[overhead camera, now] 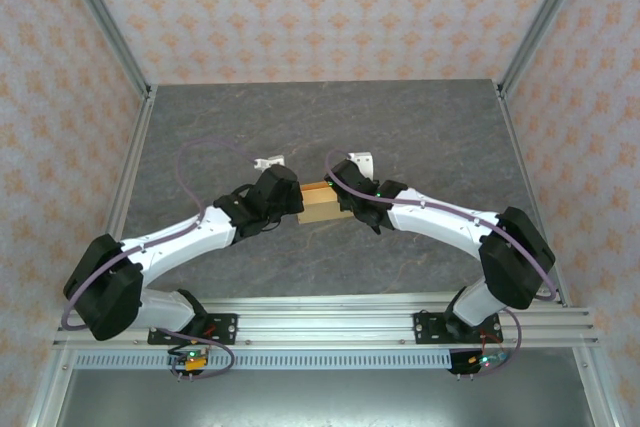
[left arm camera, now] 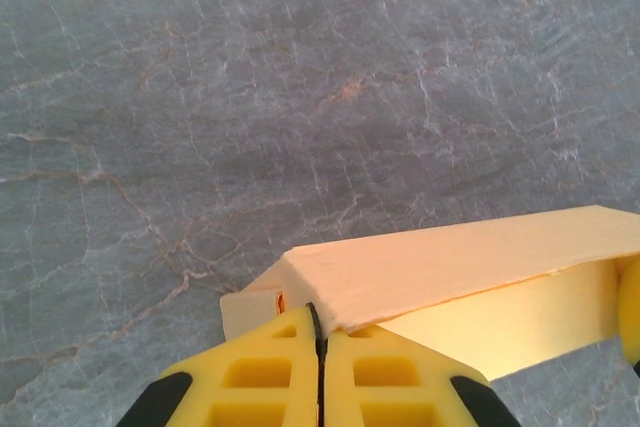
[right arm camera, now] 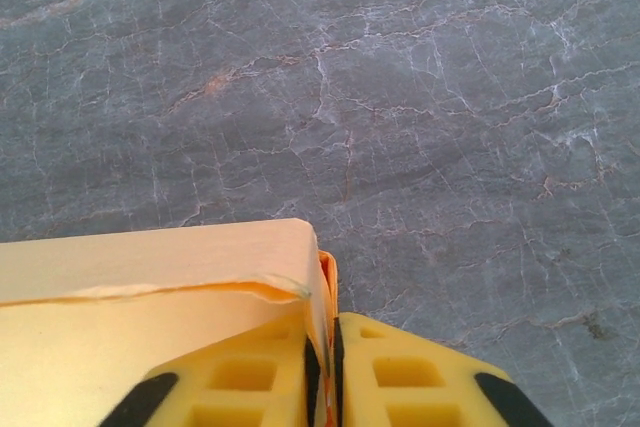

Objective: Fold the paper box

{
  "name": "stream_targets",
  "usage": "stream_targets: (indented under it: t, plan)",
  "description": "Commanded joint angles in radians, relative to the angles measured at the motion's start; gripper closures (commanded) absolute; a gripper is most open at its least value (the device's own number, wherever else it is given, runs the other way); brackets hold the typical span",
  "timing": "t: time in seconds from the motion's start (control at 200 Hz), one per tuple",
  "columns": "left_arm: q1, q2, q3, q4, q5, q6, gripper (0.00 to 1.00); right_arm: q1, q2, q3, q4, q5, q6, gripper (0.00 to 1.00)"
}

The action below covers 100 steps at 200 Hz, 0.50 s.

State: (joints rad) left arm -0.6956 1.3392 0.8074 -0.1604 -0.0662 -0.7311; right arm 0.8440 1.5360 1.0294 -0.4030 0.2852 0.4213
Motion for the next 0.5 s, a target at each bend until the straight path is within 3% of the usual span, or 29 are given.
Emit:
stream_targets:
  t: [0.0,0.315,0.496]
  plan:
    - [-0.027,0.021,-0.059,-0.045,-0.077,0.001,0.93,0.007,-0.02,-0.037,0.01,-0.012,0.0,0.77]
    - [-0.053,0.064,-0.059,-0.013,-0.176,0.084,0.93,-0.005,-0.15,-0.077,0.045,-0.121,-0.039,0.58]
    - [-0.067,0.08,-0.066,0.009,-0.201,0.109,0.93,-0.033,-0.269,-0.124,0.034,-0.068,-0.003,0.49]
